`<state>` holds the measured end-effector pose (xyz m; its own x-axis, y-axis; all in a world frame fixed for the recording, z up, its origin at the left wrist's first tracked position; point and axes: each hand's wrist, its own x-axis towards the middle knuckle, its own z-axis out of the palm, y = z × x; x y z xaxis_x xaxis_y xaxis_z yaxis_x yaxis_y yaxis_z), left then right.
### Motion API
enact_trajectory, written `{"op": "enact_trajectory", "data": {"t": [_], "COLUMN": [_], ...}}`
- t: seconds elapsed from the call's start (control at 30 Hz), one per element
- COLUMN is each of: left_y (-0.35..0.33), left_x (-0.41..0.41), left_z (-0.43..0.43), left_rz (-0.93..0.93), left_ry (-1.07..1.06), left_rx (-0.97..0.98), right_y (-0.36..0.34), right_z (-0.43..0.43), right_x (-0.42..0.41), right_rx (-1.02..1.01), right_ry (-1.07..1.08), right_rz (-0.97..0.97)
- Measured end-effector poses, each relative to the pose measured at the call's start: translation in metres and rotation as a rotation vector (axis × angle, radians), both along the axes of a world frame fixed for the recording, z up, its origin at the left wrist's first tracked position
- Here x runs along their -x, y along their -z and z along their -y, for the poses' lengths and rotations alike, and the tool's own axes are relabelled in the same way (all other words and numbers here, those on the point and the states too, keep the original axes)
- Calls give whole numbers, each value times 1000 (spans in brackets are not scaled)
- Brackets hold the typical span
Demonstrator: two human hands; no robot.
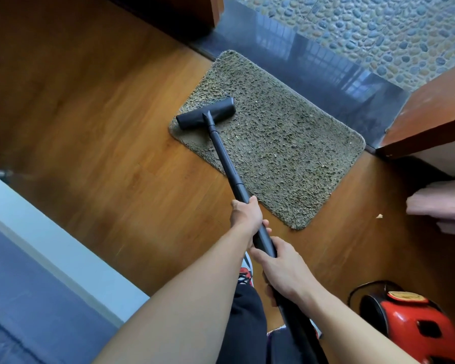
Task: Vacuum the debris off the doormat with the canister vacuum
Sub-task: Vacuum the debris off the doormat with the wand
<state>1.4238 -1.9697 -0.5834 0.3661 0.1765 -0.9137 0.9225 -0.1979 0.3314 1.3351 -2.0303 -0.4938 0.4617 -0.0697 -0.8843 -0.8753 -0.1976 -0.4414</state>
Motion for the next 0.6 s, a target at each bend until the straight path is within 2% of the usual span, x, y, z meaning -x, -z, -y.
{"op": "enact_trajectory", "data": {"t": [0.3, 0.6], "left_y": [-2, -5], "left_x": [108, 227], "left_z": [45, 90], "left_rz": [-37, -78], "left_ry": [124, 195], "left_rx": [25, 96], "right_y": [-10, -27], "right_z": [36, 72], "right_x": [110, 223], "right_rx": [34, 70], "right_ry": [42, 179], "right_rz": [-29, -102]}}
